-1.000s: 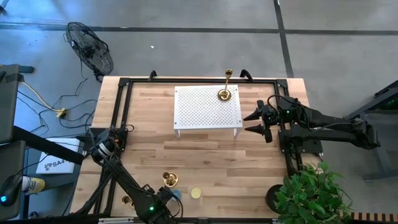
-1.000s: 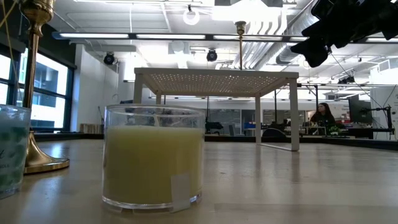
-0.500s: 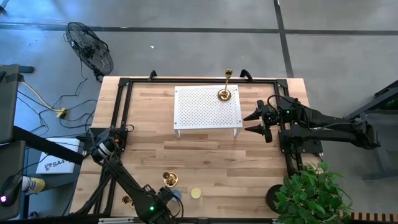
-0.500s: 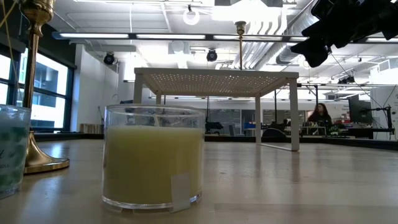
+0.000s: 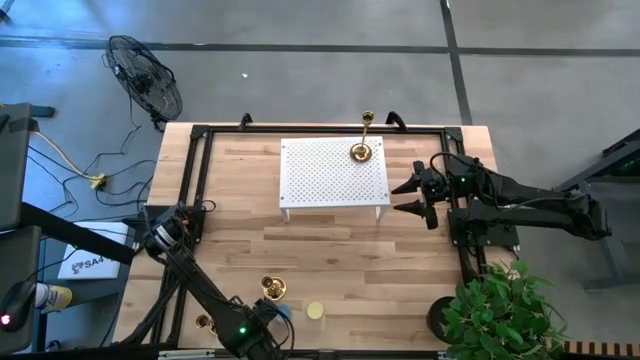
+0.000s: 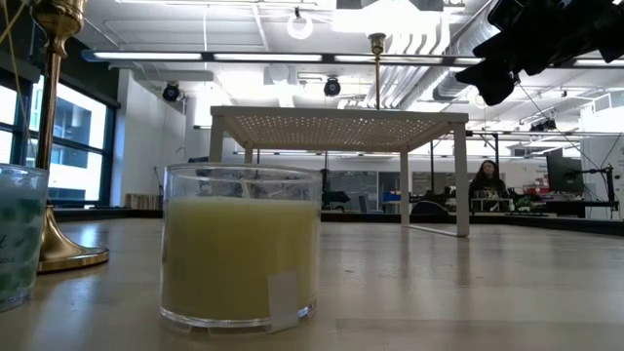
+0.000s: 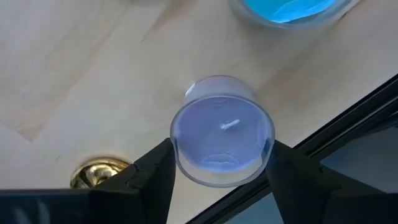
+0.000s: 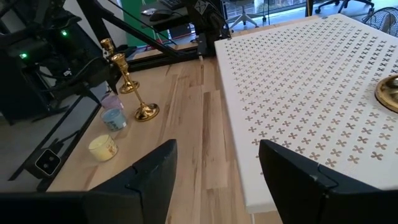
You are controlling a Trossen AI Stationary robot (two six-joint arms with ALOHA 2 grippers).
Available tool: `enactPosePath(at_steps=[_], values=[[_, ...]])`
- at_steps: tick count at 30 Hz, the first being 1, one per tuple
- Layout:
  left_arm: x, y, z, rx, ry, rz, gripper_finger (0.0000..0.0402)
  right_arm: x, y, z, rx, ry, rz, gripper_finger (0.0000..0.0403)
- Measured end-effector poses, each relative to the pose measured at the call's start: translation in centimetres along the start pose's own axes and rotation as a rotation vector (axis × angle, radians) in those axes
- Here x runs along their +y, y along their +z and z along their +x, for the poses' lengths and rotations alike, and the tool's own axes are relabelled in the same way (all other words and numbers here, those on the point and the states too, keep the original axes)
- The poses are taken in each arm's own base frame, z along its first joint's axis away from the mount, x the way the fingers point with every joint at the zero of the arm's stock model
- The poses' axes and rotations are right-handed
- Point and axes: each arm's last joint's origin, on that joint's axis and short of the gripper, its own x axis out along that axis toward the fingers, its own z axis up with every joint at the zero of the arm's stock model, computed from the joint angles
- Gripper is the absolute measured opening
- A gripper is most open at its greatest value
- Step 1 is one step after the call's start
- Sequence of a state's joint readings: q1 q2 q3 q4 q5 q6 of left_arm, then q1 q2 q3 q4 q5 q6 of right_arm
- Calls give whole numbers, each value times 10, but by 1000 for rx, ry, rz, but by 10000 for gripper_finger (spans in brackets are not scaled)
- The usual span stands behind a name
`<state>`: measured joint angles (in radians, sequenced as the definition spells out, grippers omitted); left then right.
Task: Pick & Place candle stick holders
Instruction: Put the violet scented candle on the shelf
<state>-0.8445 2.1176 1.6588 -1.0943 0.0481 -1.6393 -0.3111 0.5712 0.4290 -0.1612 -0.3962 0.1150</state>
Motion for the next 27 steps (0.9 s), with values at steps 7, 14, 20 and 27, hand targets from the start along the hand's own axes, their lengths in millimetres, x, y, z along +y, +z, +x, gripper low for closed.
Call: enactPosePath(at_steps=[7, 14, 20, 27], values=[[-2, 2, -6, 12, -6, -17, 208, 0, 0, 0, 0, 0, 0, 223], [-11, 1, -23, -17, -41, -12, 207, 0, 0, 0, 0, 0, -1, 223], [-14, 0, -33, 2, -58, -18, 206, 0, 0, 0, 0, 0, -1, 223], [-15, -2, -36, 73, -65, -21, 206, 0, -2, 0, 16, 5, 4, 223]])
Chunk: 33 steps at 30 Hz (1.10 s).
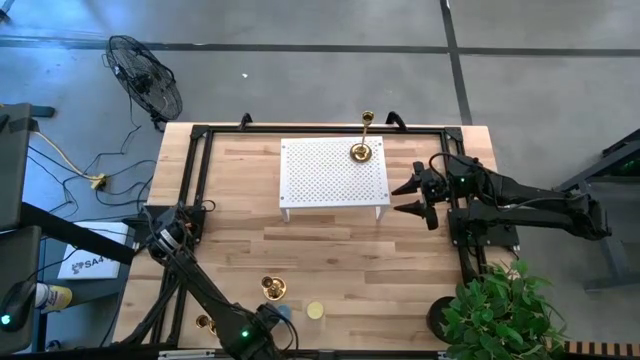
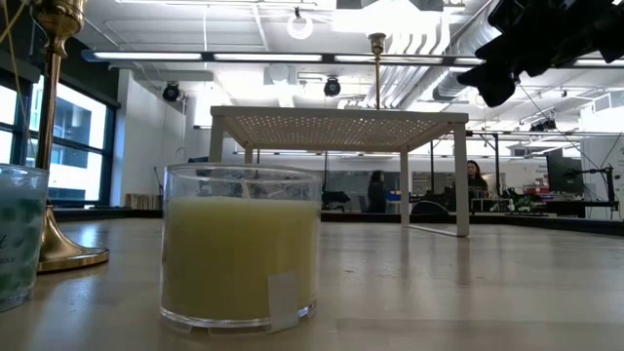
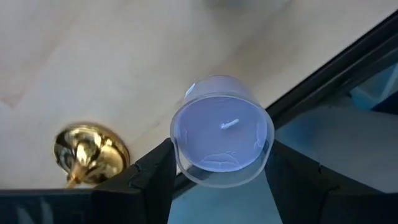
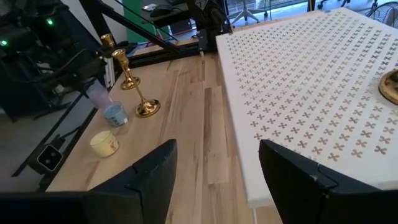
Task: Pick & Place candle stick holders
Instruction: Put the violet scented candle on the shelf
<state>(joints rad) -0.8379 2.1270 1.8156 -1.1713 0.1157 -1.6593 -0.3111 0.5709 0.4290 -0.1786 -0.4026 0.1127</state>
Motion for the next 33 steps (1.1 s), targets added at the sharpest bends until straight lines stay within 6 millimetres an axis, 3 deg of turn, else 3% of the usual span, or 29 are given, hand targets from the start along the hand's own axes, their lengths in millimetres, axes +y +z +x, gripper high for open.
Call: enactPosePath(at_steps=[15, 27, 33], values=[[-5, -1, -2, 1, -55, 35, 206, 0, -2, 0, 21, -2, 12, 223], [-21, 2, -5, -149, -221, 150, 206, 0, -4, 0, 45, 12, 22, 223], [-28, 2, -24, -246, -282, 207, 206, 1, -5, 0, 50, 17, 21, 223]])
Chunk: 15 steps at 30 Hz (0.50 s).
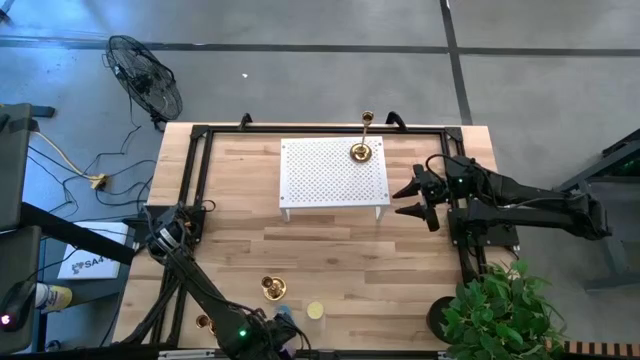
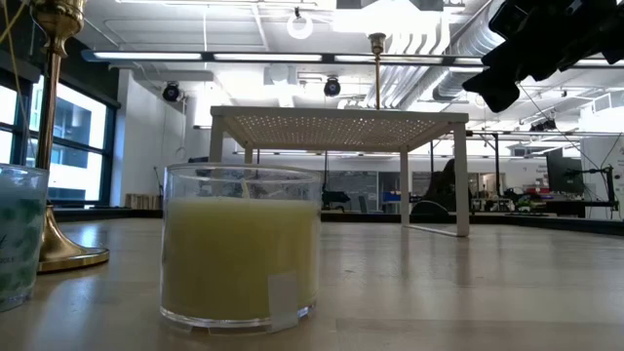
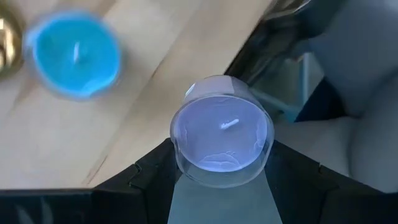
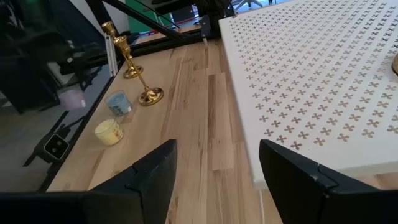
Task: Pick & Place candle stick holders
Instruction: Put the violet scented candle on the shelf
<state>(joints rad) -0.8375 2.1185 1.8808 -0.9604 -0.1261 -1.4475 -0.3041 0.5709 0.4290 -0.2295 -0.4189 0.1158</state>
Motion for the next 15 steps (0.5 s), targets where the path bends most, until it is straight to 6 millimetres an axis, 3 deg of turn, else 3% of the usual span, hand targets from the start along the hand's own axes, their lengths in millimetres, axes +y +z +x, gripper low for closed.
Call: enactPosePath(at_steps=[8, 15], values=[[-24, 17, -39, -301, -74, 225, 206, 8, -1, 3, 14, 46, -29, 223], [-30, 44, -70, -557, 10, 386, 206, 15, -1, 5, 8, 91, -70, 223]])
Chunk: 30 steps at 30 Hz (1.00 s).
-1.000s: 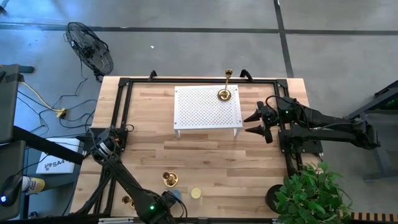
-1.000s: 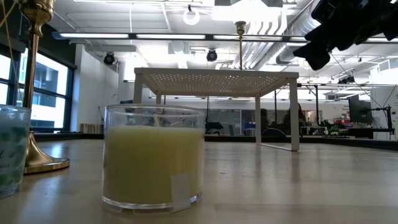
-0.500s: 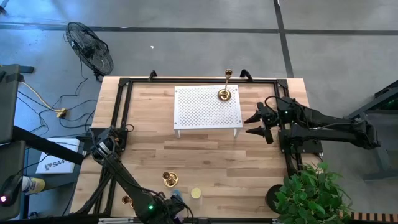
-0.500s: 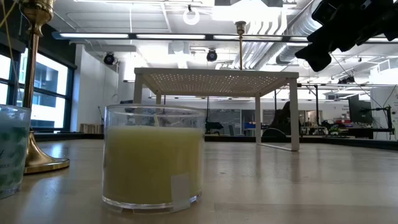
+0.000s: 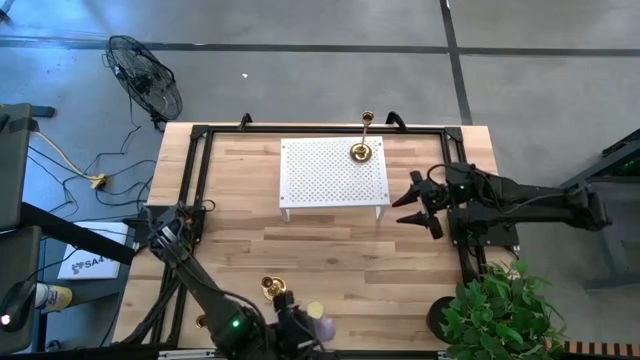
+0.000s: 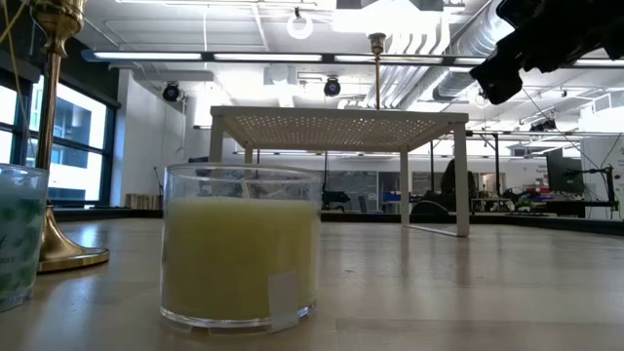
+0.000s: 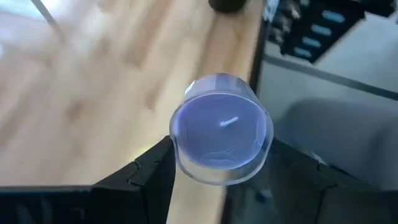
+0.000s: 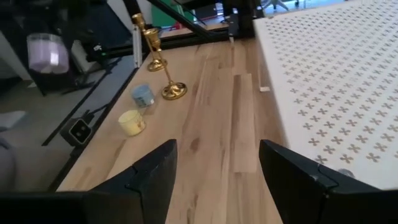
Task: Pick & Place candle stick holders
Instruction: Put the violet scented candle on the shelf
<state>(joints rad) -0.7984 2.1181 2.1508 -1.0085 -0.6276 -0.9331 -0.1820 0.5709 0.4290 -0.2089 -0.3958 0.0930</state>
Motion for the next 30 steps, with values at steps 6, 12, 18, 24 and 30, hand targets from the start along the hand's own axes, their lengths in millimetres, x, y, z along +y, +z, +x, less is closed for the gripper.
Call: enactPosePath(at_steps=[6, 12, 18, 24, 30], values=[[20, 22, 11, 5, 80, 115, 206, 10, 6, 2, -53, 81, -19, 223], [49, 54, 30, 0, 152, 160, 206, 21, 13, 4, -133, 143, -65, 223], [77, 74, 46, 51, 212, 244, 206, 29, 10, 9, -108, 124, -96, 229], [102, 94, 56, 75, 251, 299, 206, 32, 5, 24, -59, 63, -144, 244], [126, 110, 68, 123, 243, 311, 206, 36, 8, 39, -89, 77, -214, 248]])
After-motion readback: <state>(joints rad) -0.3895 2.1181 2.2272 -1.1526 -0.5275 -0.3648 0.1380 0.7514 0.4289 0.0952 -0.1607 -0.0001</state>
